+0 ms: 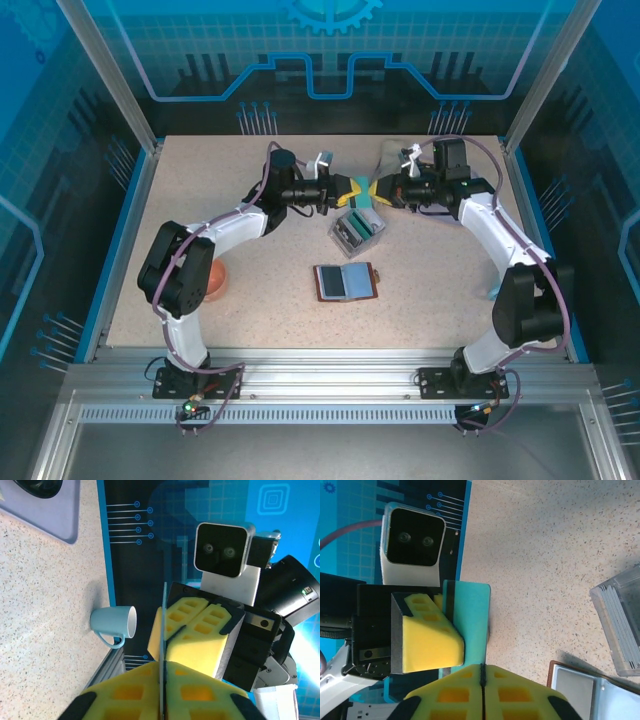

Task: Put the credit cards into the card holder
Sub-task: Pass the credit card.

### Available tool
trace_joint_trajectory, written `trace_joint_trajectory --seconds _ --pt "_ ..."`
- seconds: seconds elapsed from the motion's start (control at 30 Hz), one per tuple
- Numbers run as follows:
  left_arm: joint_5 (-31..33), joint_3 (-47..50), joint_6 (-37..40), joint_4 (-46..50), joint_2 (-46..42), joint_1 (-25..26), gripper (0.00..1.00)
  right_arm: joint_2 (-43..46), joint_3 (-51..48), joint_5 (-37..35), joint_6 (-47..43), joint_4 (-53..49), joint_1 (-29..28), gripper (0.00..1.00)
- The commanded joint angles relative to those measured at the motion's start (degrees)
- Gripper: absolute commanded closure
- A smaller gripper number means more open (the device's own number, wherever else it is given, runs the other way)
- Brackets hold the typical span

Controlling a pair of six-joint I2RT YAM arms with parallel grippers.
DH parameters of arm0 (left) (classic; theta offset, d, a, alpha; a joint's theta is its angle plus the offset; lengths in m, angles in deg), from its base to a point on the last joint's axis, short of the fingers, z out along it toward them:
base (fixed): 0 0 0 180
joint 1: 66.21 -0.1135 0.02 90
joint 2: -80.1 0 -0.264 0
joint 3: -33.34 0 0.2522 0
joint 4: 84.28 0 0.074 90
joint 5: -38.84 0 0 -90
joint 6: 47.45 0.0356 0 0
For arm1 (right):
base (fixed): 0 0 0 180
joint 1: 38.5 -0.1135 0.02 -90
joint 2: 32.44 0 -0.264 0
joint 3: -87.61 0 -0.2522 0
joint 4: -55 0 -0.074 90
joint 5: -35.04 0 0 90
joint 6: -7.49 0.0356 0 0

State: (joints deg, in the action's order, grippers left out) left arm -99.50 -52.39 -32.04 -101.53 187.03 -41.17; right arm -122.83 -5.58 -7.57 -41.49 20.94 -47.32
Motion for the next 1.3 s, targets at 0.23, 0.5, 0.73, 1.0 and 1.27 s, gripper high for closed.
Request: trace_joint_trajectory --seconds 0.23,0.5,0.73,1.0,1.27 --pt "-1.49 -1.09 -3.2 -4.09 -1.38 0.19 0.94 -2.01 0.44 5.51 1.52 2.89 0.3 0.7" --pt "-1.44 0.06 -3.91 -4.34 -1.67 0.19 0.82 -1.92 -0.63 3.47 0.75 2.0 0.24 0.96" --pt "-0.34 2.87 -1.98 -2.26 -3.72 0.19 0.77 -0.5 -3.12 1.65 3.37 4.37 1.07 1.0" --pt "0.65 3.5 0.09 0.69 -4.6 0.15 0.77 0.95 -6.06 0.24 6.27 7.48 1.4 1.0" --pt "1.66 4.38 2.12 3.23 -5.84 0.19 0.84 2.14 -7.4 -0.26 6.97 7.55 1.38 0.99"
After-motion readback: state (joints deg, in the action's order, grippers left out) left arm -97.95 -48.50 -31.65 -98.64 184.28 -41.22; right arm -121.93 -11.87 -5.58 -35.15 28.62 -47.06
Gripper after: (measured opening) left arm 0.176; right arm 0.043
